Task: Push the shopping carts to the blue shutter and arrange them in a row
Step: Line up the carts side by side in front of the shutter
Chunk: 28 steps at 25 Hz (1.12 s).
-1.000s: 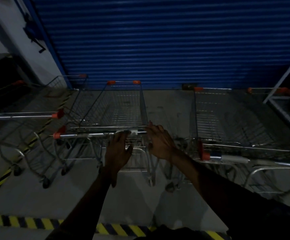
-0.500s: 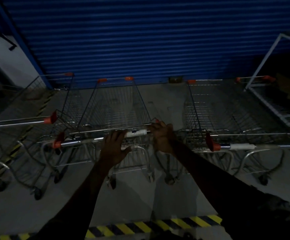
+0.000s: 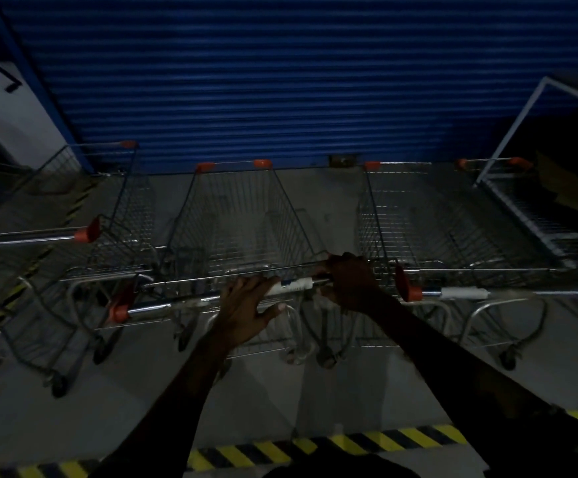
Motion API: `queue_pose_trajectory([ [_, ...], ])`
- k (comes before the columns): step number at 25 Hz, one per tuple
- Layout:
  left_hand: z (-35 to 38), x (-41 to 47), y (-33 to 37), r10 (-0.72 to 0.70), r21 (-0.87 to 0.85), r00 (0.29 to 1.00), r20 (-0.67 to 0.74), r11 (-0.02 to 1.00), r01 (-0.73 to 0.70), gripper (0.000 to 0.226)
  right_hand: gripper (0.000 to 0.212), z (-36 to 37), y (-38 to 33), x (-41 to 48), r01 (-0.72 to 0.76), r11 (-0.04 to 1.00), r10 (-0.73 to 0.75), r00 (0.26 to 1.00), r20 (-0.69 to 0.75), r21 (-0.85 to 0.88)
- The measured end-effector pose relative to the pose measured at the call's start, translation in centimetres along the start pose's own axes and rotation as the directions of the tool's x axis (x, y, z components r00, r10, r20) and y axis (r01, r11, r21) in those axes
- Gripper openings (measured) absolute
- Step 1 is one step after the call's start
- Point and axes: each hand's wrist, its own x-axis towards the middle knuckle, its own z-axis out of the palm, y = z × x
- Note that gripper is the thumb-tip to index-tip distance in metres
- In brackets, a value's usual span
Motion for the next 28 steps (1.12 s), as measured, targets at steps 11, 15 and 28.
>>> queue_pose_trajectory([
  [11, 1.4, 2.3, 4.0, 0.085, 0.053, 0.991, -0.101, 0.995, -0.080, 0.045, 0.037, -3.1, 5.9, -4.4, 0.095, 0.980, -0.062, 0.981, -0.182, 0.177],
  [15, 3.1, 4.5, 8.4, 0.224, 0.036, 0.974, -0.044, 0.974, -0.223, 0.045, 0.074, -1.6, 12.7, -7.1, -0.221, 0.955, 0.254, 0.954, -0.158, 0.196],
  [28, 7.0, 7.8, 15.4, 0.407, -0.006, 0.910, -0.071, 0.913, -0.409, 0.049, 0.071, -1.2, 14.4, -11.0, -0.292, 0.956, 0.290, 0.950, 0.118, -0.002],
])
